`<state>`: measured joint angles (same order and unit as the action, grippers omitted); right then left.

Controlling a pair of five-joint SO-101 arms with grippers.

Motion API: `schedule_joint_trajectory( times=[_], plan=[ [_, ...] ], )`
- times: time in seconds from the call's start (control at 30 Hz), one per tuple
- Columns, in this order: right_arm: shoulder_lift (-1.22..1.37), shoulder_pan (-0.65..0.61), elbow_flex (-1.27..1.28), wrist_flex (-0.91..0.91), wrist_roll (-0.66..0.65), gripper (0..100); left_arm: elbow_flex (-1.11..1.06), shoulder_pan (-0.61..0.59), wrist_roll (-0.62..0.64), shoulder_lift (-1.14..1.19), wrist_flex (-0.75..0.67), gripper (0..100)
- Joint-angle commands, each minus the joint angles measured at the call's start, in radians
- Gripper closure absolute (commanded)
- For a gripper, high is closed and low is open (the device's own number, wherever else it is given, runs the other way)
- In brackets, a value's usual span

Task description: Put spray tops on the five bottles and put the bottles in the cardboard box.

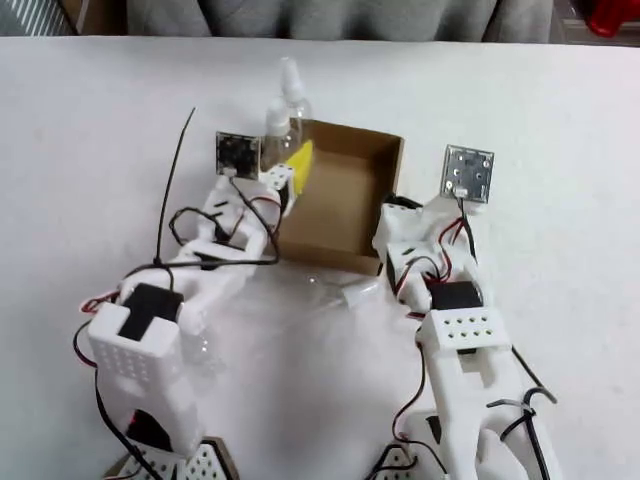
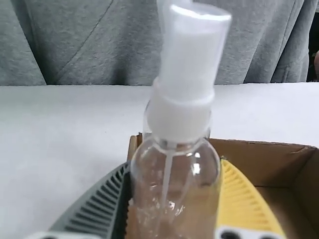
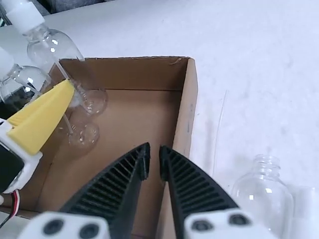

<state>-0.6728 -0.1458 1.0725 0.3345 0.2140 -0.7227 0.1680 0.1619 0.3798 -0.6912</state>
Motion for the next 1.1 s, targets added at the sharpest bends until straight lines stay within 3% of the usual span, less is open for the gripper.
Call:
schedule_joint_trajectory(
  times=[0.0,0.4,0.67,1.07],
  plan=[
    [-0.001,-0.007,-0.061,-0.018,-0.002,98.1,0.018,0.007,-0.003,-0.016,0.052,79],
    [-0.005,-0.005,-0.061,-0.018,-0.002,98.1,0.011,0.007,-0.057,-0.016,0.055,78],
    [-0.005,-0.004,-0.061,-0.016,-0.002,98.1,0.014,0.007,-0.049,-0.016,0.137,62],
    [-0.004,-0.005,-0.061,-0.018,-0.002,98.1,0.012,0.001,-0.048,-0.018,0.137,62]
  ],
)
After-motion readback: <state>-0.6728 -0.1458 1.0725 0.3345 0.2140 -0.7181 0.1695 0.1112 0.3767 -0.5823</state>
